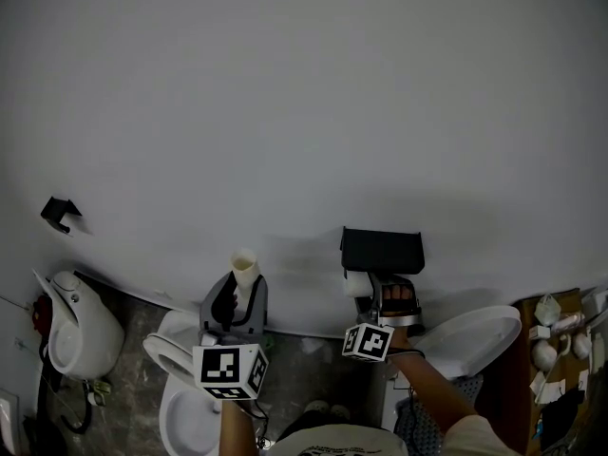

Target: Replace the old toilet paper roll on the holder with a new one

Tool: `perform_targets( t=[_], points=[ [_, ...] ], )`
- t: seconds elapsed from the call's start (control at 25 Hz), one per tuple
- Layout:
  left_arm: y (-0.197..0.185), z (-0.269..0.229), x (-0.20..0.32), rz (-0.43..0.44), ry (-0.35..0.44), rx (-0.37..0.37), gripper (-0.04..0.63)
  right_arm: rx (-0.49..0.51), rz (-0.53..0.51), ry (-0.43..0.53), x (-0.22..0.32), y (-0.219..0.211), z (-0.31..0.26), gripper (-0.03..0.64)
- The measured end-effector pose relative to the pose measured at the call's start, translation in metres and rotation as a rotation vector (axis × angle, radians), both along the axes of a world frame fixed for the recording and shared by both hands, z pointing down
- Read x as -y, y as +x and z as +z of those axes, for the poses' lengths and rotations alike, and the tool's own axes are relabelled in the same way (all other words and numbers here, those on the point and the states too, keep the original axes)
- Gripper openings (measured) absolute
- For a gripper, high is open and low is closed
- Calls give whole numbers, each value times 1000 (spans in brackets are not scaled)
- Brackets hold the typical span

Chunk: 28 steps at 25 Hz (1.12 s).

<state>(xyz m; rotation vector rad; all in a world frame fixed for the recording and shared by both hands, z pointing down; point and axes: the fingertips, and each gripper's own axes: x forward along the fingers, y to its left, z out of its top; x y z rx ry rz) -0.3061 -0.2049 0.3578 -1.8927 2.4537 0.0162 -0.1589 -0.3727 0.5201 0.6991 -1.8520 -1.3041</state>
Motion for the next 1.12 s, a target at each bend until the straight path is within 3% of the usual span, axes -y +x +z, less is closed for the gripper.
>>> perform_targets(
  t=[0.16,0.4,0.48,0.64,0.8,1.12],
  points=[
    [3,1,5,12,-1,-5,176,57,-19,-119,-17,5,-5,383],
    [17,-2,22,54,4,0,176,273,-51,-325,-43,18,-36,354],
    [22,-4,28,62,8,2,176,381,-84,-424,-51,24,-53,342],
    [32,-6,38,68,11,8,176,706,-71,-589,-47,50,-96,284],
    [41,-9,44,80,22,-4,176,952,-3,-554,-28,85,-134,173],
    [54,-10,50,95,42,-28,176,1174,104,-559,-10,123,-152,85]
  ],
)
